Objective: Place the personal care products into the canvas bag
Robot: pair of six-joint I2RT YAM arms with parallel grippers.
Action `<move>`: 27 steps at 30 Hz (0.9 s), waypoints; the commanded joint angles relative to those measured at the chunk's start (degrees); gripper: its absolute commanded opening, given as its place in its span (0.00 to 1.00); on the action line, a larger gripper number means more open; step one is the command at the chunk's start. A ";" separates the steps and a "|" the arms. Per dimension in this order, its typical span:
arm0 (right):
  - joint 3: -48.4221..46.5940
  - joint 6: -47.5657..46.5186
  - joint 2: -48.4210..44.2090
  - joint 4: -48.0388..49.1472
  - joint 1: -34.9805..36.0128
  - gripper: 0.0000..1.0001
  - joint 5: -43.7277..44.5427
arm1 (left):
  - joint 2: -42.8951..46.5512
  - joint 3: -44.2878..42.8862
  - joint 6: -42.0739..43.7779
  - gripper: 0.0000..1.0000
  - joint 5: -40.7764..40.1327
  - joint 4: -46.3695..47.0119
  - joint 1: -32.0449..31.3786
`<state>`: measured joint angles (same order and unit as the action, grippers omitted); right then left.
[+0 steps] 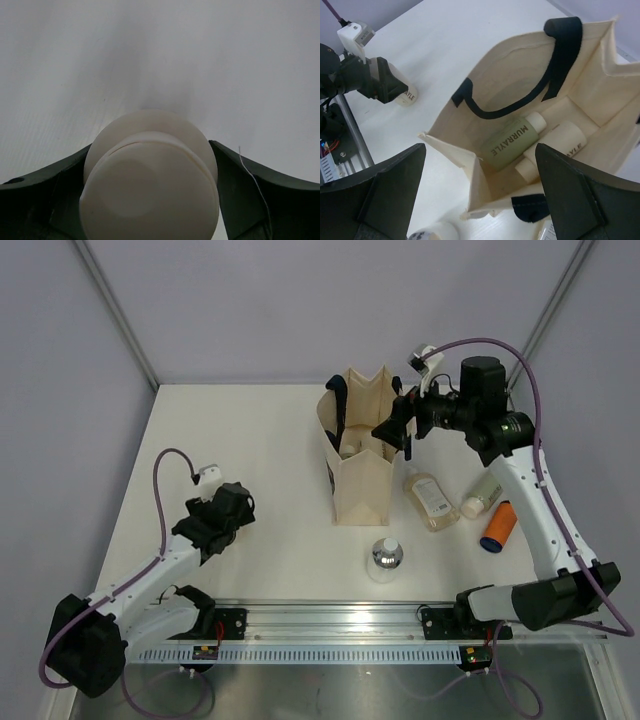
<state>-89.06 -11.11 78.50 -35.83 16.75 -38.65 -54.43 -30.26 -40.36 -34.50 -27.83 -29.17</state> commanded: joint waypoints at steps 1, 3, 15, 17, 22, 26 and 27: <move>2.04 0.30 -4.75 0.77 -2.77 0.99 -4.05 | -2.95 -0.32 -0.86 0.81 -1.53 4.10 0.43; 4.58 0.48 -6.68 1.38 -3.74 0.99 -4.67 | -3.13 -0.85 0.45 0.68 -1.53 5.94 0.43; 11.45 1.36 -12.49 2.26 -7.61 0.99 -7.75 | -4.71 -3.58 6.25 0.99 -1.71 10.43 0.60; 11.71 1.62 -12.58 2.52 -7.79 1.00 -7.93 | -6.29 -3.58 7.48 0.99 -2.76 12.96 0.60; 11.71 2.15 -12.49 2.79 -8.58 0.99 -8.54 | -9.63 -3.05 11.26 0.99 -2.33 21.49 0.69; 12.41 2.06 -13.02 2.79 -9.46 1.00 -8.89 | -12.88 -3.49 10.39 0.95 -3.12 24.40 0.69; 12.59 2.06 -13.19 2.79 -9.63 0.99 -8.98 | -13.32 -3.32 10.04 0.91 -3.20 24.67 0.69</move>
<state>-76.99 -9.58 67.02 -34.94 7.86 -46.17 -66.17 -32.12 -29.85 -35.70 -9.61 -28.71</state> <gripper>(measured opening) 0.993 0.943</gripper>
